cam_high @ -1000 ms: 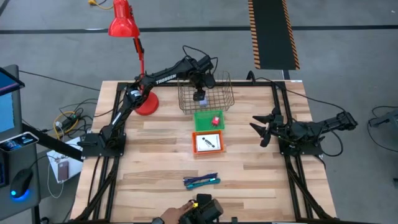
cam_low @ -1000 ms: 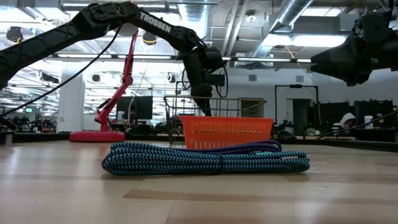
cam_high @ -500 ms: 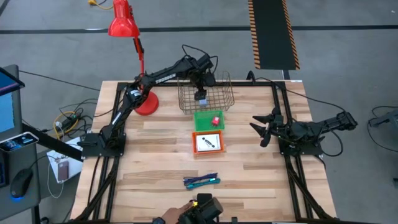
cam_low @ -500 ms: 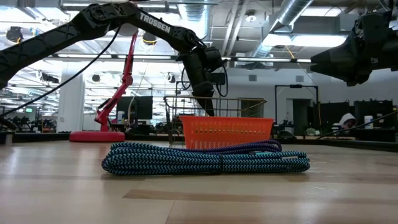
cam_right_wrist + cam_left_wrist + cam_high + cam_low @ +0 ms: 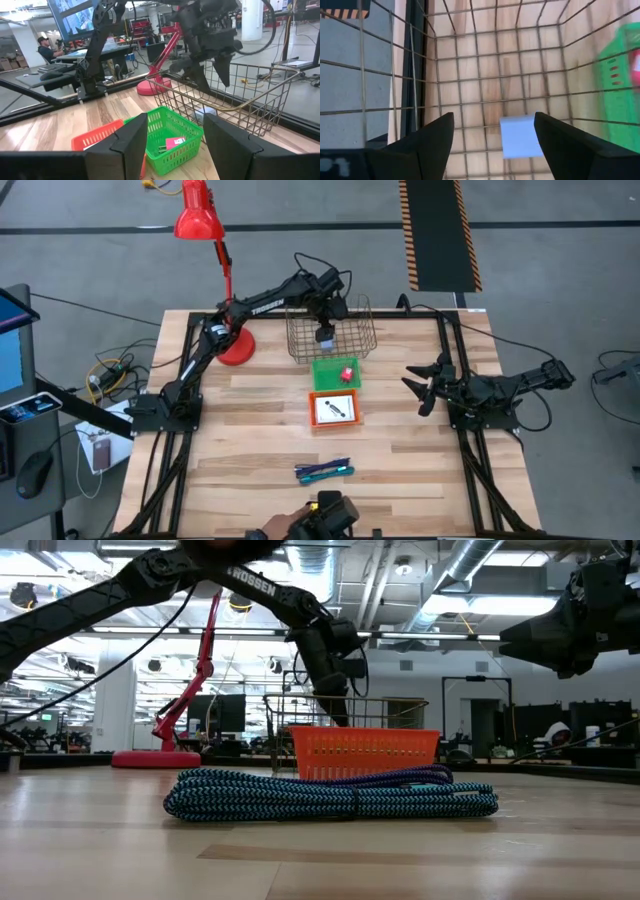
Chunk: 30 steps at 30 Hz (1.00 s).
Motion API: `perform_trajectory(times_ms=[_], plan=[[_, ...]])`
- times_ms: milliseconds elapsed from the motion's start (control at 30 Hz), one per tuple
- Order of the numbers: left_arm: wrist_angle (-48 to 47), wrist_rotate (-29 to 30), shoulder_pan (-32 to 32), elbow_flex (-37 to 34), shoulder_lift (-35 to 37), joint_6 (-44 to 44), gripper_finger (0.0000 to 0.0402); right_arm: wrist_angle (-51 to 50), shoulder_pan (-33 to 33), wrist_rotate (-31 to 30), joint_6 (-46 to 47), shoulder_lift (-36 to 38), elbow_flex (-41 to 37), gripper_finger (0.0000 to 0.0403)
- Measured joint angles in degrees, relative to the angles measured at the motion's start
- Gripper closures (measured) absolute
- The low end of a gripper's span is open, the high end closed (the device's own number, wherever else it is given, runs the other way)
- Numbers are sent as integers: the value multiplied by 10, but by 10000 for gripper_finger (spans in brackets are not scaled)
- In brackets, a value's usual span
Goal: Pick and place items into bin
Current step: Put the blue charger adapter into the green basket
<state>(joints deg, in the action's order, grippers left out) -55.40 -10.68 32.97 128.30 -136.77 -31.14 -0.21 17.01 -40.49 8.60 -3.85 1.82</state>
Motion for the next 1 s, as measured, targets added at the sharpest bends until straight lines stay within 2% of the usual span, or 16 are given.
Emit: perform_trajectory(times_ms=[267, 1000], plan=[[-11, 25, 1, -1, -26, -3, 136, 0, 0, 0, 0, 0, 0, 216], [-60, 22, -23, -1, -31, -26, 136, 0, 0, 0, 0, 0, 0, 216]])
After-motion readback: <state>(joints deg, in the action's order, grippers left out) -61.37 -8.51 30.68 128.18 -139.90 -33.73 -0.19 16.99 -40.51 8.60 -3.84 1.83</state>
